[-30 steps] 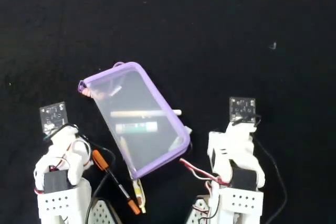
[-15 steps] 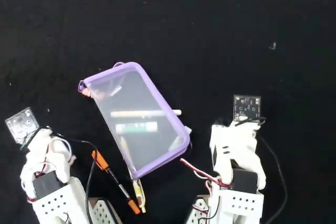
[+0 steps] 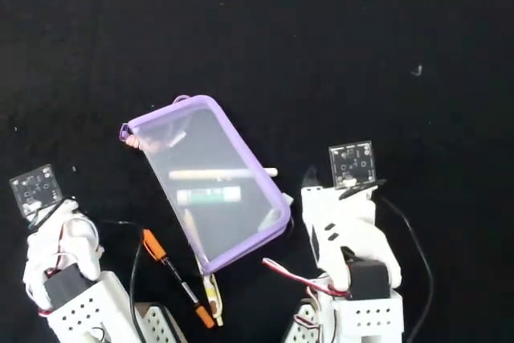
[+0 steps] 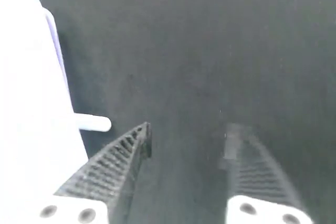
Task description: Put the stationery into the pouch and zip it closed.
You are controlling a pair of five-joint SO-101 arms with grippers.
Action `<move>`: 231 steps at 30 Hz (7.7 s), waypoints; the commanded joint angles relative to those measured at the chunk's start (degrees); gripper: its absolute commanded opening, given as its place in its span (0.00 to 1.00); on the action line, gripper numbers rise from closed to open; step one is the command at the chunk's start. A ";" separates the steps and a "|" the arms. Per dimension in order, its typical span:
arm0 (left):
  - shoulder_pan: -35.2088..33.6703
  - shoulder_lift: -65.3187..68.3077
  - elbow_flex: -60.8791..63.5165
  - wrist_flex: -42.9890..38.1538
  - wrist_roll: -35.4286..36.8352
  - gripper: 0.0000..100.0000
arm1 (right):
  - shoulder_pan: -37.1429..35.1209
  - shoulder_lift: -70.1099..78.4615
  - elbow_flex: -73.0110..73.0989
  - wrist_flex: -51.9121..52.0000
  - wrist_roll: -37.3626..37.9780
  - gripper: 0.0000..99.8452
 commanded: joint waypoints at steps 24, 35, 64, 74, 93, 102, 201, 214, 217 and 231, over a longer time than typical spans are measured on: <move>-10.42 -0.18 -0.57 -1.23 15.21 0.30 | -30.15 66.77 -55.78 -8.09 0.62 0.30; -10.42 -0.18 1.27 -3.87 15.56 0.30 | -40.44 101.14 -84.44 -8.09 8.26 0.30; -10.07 -0.18 1.27 -3.87 15.56 0.30 | -43.87 148.97 -130.95 0.62 16.35 0.29; -10.07 -0.18 1.27 -3.87 15.56 0.30 | -41.05 153.54 -139.38 2.73 16.26 0.16; -10.24 -0.18 1.27 -3.87 15.56 0.30 | -29.71 150.46 -156.00 20.04 15.91 0.01; -10.15 -0.18 1.27 -3.87 15.56 0.30 | -26.81 151.25 -157.58 24.53 16.35 0.01; -9.98 -0.18 1.27 -3.96 15.56 0.30 | -27.08 171.12 -172.79 12.75 -37.63 0.19; -9.98 -0.18 1.27 -3.96 15.56 0.30 | -27.16 175.34 -169.27 17.23 -56.70 0.19; -9.98 -0.18 1.27 -3.96 15.56 0.30 | -26.73 178.51 -169.63 13.80 -57.76 0.19; -9.98 -0.18 1.27 -3.96 15.56 0.30 | -25.23 179.82 -169.19 8.53 -57.58 0.19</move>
